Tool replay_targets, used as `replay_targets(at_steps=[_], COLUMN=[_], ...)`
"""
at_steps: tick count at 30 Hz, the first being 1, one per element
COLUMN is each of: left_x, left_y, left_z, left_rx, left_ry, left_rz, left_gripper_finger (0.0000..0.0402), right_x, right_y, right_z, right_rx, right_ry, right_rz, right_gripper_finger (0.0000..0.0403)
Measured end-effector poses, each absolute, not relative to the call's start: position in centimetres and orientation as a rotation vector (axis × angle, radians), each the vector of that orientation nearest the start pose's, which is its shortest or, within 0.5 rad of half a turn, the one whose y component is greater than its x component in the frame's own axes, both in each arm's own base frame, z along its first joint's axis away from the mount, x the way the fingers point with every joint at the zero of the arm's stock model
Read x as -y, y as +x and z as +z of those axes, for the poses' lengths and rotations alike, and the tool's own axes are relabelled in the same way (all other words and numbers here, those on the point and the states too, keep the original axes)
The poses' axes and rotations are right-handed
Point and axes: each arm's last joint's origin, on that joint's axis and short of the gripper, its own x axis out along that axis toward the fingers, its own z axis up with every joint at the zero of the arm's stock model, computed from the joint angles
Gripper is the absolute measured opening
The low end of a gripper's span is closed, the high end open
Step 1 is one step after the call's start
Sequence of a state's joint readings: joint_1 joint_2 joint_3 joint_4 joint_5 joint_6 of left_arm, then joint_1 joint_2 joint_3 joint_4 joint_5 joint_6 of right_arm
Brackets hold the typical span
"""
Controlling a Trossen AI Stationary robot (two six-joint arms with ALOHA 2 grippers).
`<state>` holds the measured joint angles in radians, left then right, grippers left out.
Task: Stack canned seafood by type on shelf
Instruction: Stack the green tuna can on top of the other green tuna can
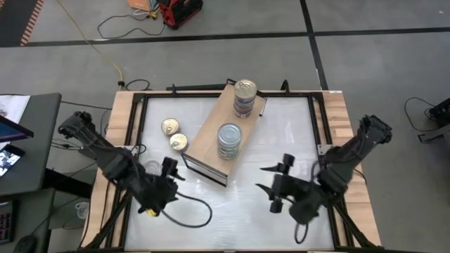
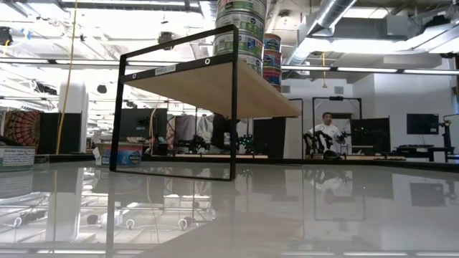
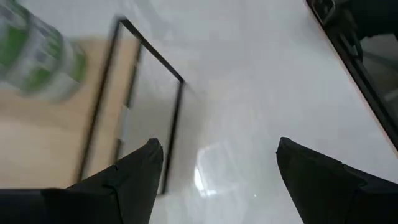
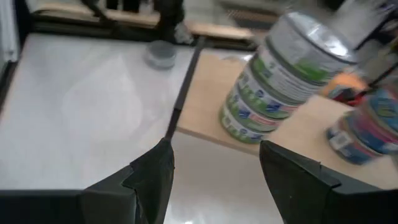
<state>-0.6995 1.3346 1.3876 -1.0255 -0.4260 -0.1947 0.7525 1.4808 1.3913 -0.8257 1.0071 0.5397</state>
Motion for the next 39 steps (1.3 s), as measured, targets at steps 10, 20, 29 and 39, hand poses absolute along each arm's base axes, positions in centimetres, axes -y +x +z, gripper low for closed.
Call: replay_targets(at_steps=[10,20,29,39], left_x=[18.3,15.8,15.1,15.5], left_y=[16.8,14.8,14.1,14.2], left_z=[29.6,24.5,21.5,17.8], left_rx=[-0.931,-1.2,-1.333,-1.506], left_ry=[0.197,0.017,0.02,0.2], left_rz=[-0.068,0.255,0.36,0.504], left_gripper_finger=[0.0299,0.0299,0.026,0.0196], right_x=[-18.1,-13.3,-11.2,-12.1], right_y=[23.0,27.3,28.7,28.2], right_z=[30.1,30.7,31.0,31.0], right_rx=[-0.421,-0.46,-0.472,-0.467], right_ry=[-0.233,-0.276,-0.252,-0.292], right_rz=[-0.526,-0.643,-0.662,-0.654], right_gripper_finger=[0.027,0.027,0.027,0.027])
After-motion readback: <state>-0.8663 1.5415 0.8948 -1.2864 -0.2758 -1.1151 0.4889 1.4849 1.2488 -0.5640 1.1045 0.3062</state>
